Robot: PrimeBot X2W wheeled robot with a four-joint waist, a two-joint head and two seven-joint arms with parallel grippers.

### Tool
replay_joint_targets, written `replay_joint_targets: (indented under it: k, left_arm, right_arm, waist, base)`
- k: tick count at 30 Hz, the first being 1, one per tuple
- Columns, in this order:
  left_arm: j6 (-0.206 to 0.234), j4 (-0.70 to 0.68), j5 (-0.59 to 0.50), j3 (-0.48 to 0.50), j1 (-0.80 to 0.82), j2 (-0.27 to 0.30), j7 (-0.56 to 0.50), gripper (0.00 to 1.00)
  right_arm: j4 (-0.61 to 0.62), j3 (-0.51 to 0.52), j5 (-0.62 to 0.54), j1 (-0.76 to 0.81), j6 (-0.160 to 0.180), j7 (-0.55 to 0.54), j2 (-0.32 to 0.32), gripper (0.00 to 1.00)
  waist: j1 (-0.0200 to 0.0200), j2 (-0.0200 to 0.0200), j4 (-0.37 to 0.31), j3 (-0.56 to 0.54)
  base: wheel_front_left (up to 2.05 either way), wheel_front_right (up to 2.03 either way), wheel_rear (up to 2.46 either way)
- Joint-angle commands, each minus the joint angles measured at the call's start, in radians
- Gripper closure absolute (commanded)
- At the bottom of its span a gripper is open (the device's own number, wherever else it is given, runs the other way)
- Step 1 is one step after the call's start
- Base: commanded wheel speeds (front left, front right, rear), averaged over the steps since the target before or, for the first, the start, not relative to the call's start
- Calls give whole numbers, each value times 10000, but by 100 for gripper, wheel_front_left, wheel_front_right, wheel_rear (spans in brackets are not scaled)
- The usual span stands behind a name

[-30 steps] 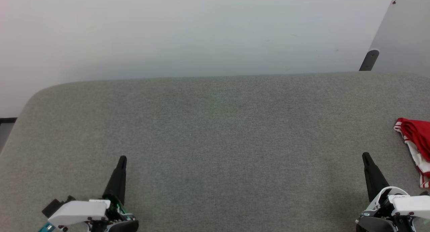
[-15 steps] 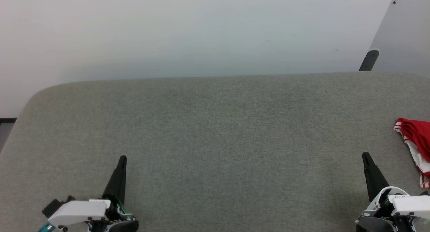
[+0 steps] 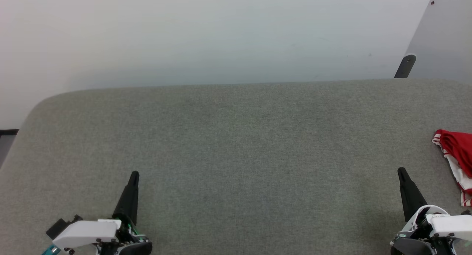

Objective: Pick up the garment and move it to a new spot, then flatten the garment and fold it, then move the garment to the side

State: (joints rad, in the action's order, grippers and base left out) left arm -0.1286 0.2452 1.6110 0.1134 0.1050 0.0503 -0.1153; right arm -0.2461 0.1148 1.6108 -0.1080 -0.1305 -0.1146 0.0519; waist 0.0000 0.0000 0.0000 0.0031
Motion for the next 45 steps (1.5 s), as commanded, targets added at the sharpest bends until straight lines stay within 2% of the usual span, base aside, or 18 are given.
replay_joint_targets:
  k: [1,45]
  left_arm:
    - [-39,12,32,19,95,-12,-15,100]
    - [-40,11,35,16,94,-12,-12,100]
  right_arm:
    - [0,-7,39,-27,-4,-5,-38,100]
    - [0,-9,41,-27,-4,-3,-38,100]
  waist:
    - [0,0,0,0]
    - [0,0,0,0]
  base:
    - [0,0,0]
    - [0,0,0]
